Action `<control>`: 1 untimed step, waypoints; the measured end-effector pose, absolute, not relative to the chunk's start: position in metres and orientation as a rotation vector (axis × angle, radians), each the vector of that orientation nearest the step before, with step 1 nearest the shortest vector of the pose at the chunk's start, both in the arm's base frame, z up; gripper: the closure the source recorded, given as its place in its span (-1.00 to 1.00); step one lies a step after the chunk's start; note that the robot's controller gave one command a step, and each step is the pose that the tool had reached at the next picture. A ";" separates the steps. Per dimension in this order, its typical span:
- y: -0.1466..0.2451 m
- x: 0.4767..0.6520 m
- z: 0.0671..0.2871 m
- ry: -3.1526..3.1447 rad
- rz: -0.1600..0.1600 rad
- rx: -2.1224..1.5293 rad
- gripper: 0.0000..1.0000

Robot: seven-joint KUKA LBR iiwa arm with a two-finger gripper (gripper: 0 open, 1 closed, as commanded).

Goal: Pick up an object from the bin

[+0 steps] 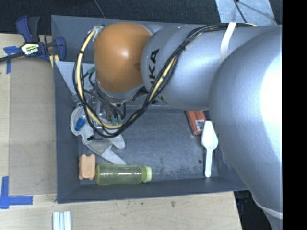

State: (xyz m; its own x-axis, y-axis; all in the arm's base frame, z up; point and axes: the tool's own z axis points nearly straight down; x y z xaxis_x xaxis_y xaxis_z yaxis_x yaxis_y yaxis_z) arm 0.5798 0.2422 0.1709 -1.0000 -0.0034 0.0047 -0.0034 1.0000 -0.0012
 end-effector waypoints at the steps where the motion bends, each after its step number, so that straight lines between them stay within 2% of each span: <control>1: 0.241 0.581 0.176 -3.144 -0.002 0.000 -1.00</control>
Offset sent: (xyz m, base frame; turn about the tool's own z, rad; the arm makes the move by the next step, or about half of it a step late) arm -0.0160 -0.0324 -0.0740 -0.0151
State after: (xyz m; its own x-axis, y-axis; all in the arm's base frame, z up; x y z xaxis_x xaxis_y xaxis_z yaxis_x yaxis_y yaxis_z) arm 0.5814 0.2413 0.1762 -1.0000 -0.0003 -0.0024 -0.0003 1.0000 0.0013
